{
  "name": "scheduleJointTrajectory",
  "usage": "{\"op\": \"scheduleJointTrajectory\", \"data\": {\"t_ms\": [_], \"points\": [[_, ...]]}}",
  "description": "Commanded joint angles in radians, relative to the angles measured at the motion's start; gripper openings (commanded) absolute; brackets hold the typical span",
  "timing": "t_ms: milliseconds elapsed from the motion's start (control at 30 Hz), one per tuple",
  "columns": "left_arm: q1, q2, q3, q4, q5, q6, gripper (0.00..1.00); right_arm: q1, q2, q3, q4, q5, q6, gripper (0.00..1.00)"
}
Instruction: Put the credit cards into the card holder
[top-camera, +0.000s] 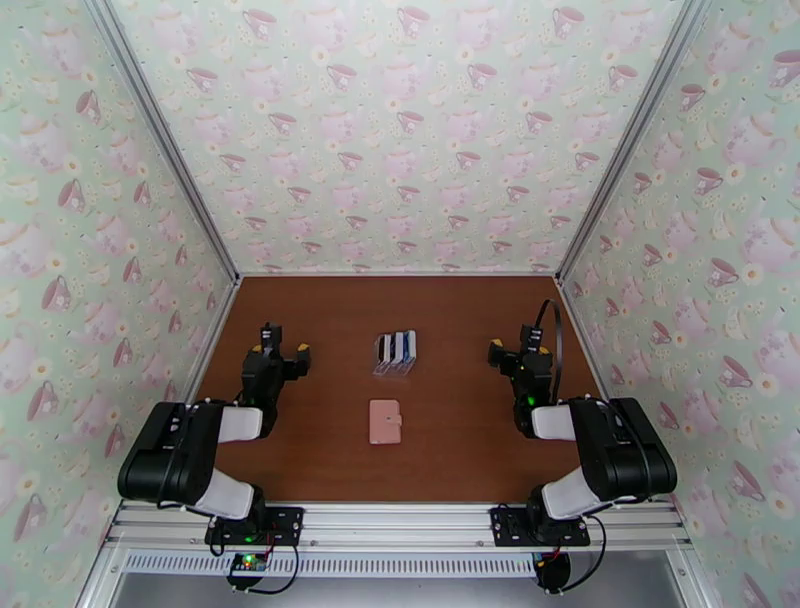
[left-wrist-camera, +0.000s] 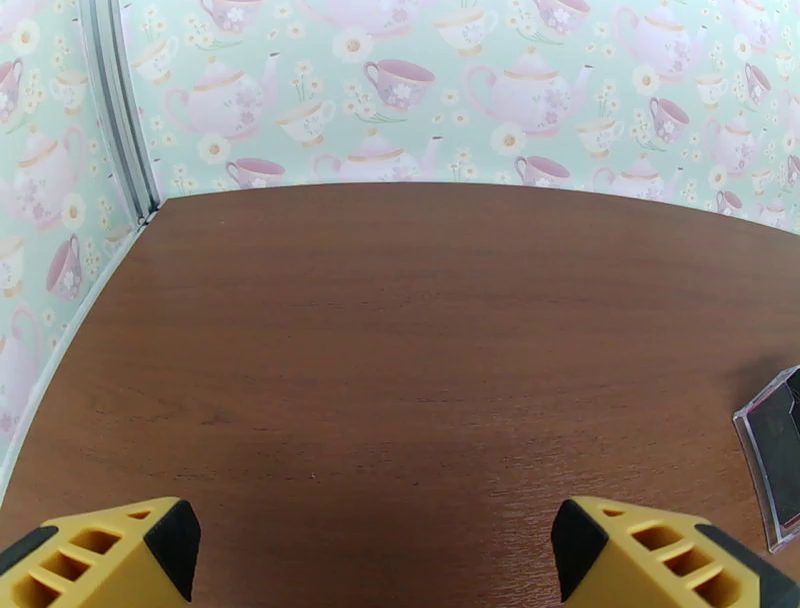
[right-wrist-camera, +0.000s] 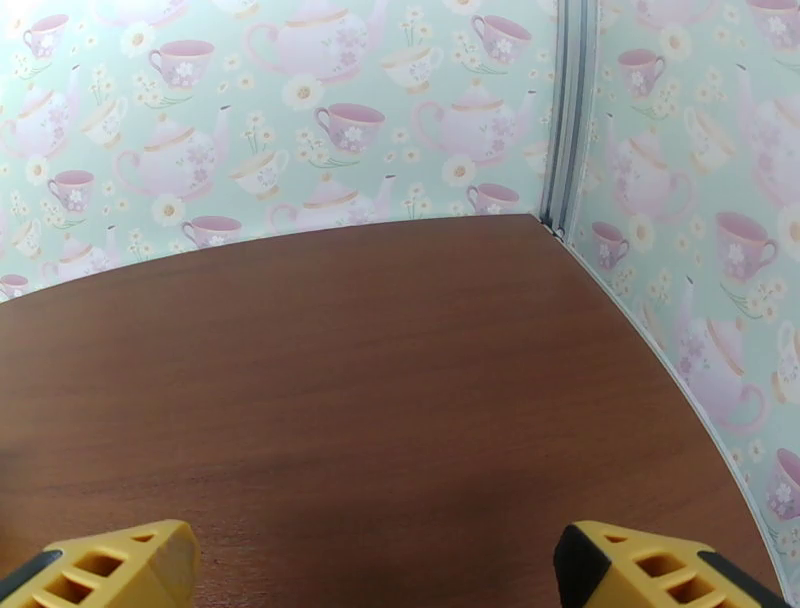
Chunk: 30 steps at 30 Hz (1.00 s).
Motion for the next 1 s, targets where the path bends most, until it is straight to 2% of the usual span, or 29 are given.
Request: {"op": "scheduleJointTrajectory", "data": {"t_ms": [0,967], "points": [[-0.004,0.016,0.023,0.017,-0.023,0.015,1.00,0.008,0.010,0.023,0.012,0.016,-0.015,1.00],[0.011,0.017,0.026,0.011,0.003,0.004,1.00,0.008,0.010,0.023,0.012,0.016,-0.015,1.00]]}}
